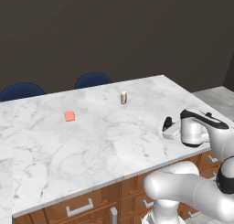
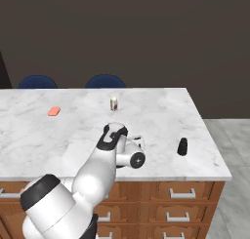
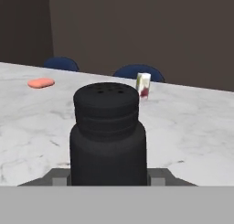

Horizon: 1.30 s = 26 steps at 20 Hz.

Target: Move the shaker and shaker from the cabinet to the dining counter.

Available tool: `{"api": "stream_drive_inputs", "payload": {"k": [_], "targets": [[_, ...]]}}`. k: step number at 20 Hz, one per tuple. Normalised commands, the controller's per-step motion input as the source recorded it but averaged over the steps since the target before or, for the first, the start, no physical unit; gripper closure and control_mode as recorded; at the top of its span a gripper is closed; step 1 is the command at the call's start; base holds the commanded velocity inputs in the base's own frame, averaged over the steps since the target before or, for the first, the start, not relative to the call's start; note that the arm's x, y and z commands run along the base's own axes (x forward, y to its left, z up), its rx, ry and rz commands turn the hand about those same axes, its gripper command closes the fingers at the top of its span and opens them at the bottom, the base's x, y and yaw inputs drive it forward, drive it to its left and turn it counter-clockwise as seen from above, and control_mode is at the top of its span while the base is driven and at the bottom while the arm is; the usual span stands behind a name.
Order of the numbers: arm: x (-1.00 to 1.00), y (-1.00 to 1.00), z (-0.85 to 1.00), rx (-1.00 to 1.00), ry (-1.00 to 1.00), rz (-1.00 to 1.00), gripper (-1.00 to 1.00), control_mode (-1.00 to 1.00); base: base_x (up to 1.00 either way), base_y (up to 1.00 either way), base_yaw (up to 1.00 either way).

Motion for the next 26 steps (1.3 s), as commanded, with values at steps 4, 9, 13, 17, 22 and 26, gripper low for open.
{"api": "stream_drive_inputs", "payload": {"k": [4,9,13,17,22,26], "targets": [[0.00,0.00,-0.17,-0.04,0.00,0.00,1.00,-1.00,0.00,0.00,0.00],[0.00,-0.01,-0.14,-0.02,0.00,0.00,1.00,-1.00,0.00,0.00,0.00],[0.00,-0.03,-0.12,0.00,0.00,0.00,1.00,-1.00,0.00,0.00,0.00],[0.00,0.00,-0.08,0.00,0.00,0.00,1.00,-1.00,0.00,0.00,0.00],[0.00,0.00,-0.05,0.00,0.00,0.00,1.00,-1.00,0.00,0.00,0.00],[0.00,0.00,-0.09,0.00,0.00,0.00,1.00,-1.00,0.00,0.00,0.00]]}}
